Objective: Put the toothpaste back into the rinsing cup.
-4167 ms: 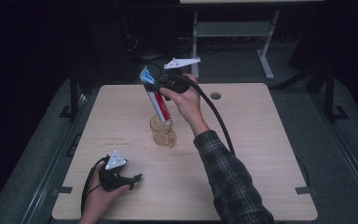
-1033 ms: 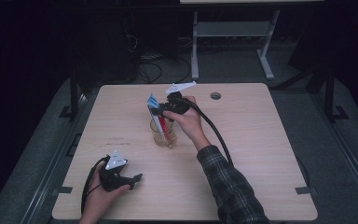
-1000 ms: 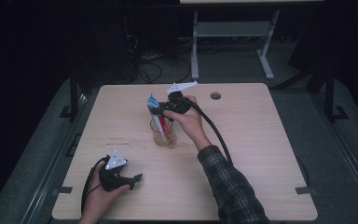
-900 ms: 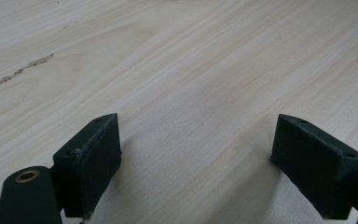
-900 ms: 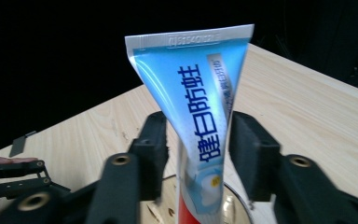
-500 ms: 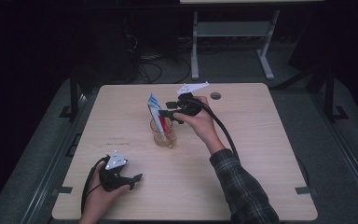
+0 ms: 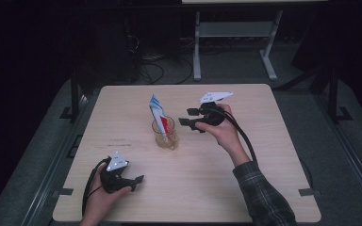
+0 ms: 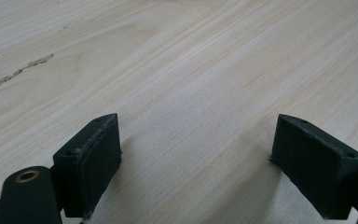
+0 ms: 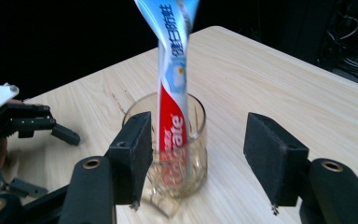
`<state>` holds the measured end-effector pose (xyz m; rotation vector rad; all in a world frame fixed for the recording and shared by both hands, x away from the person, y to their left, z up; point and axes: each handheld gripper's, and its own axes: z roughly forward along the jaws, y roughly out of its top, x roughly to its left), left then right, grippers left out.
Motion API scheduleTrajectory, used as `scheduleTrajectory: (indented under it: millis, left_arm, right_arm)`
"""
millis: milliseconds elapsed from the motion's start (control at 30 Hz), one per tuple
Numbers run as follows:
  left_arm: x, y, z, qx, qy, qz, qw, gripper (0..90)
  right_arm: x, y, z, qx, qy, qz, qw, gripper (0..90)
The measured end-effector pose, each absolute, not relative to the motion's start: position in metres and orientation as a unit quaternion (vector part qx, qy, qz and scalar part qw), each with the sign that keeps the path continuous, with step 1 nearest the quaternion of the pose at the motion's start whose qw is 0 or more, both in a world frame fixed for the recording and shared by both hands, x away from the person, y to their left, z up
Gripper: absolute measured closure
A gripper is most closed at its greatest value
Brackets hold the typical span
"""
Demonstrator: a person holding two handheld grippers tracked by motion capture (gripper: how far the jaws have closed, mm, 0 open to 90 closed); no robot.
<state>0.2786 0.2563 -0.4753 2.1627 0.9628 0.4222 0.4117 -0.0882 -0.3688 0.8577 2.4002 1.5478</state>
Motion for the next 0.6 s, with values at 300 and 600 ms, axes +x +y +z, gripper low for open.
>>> scheduleTrajectory:
  millis: [300, 600]
  left_arm:
    - [0.279, 0.256, -0.475, 0.839, 0.373, 0.164, 0.360, 14.5]
    - [0.279, 0.256, -0.475, 0.839, 0.373, 0.164, 0.360, 14.5]
  right_arm:
    - [0.395, -0.117, -0.377, 0.296, 0.802, 0.511, 0.089, 39.1]
    - [0.376, -0.145, -0.393, 0.321, 0.801, 0.494, 0.106, 37.0]
